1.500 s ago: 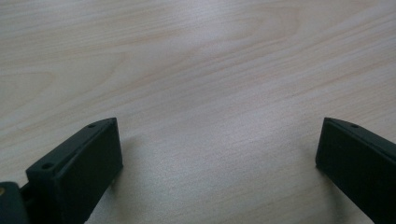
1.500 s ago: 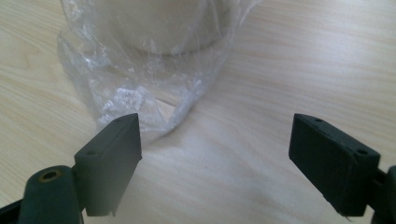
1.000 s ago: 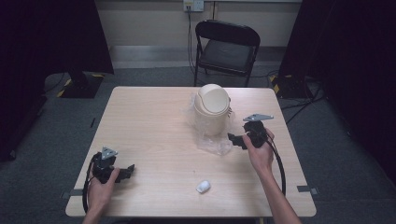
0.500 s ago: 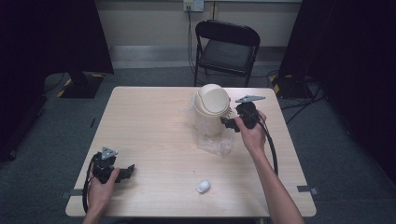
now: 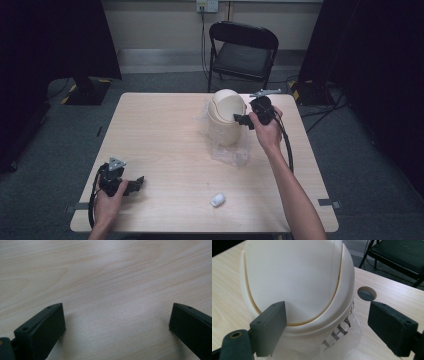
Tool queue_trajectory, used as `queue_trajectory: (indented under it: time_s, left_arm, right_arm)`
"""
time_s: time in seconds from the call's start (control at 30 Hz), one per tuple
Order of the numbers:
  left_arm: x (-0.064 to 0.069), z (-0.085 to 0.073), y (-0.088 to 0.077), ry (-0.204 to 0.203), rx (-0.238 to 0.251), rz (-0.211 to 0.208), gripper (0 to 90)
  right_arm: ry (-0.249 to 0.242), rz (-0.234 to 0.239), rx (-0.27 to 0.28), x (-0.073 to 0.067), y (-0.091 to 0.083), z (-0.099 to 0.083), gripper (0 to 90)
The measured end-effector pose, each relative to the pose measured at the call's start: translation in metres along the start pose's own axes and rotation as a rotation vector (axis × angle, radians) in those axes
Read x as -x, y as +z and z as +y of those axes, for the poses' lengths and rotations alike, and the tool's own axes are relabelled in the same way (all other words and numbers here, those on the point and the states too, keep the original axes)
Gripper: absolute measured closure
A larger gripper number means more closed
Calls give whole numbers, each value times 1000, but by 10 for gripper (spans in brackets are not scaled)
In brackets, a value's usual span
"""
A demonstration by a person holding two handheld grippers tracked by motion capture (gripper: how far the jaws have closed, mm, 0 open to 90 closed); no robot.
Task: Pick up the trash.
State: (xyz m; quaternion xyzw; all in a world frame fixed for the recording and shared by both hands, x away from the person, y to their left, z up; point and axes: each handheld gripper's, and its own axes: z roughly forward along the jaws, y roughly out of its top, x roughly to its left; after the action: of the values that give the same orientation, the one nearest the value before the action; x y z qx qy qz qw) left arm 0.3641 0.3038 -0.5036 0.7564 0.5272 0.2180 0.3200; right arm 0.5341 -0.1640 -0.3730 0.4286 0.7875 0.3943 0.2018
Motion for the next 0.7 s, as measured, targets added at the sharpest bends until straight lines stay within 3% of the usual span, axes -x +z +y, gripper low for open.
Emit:
queue_trajectory:
  time_s: [0.17, 0.33, 0.57, 0.7]
  left_arm:
    - [0, 0, 0, 0, 0, 0, 0]
    - [0, 0, 0, 0, 0, 0, 0]
    - [0, 0, 0, 0, 0, 0, 0]
    - [0, 0, 0, 0, 0, 0, 0]
  right_arm:
    - [52, 29, 7, 6, 10, -4, 147]
    - [42, 9, 6, 4, 12, -3, 145]
    - [94, 24, 0, 5, 23, -5, 144]
    - [90, 19, -2, 5, 25, -5, 142]
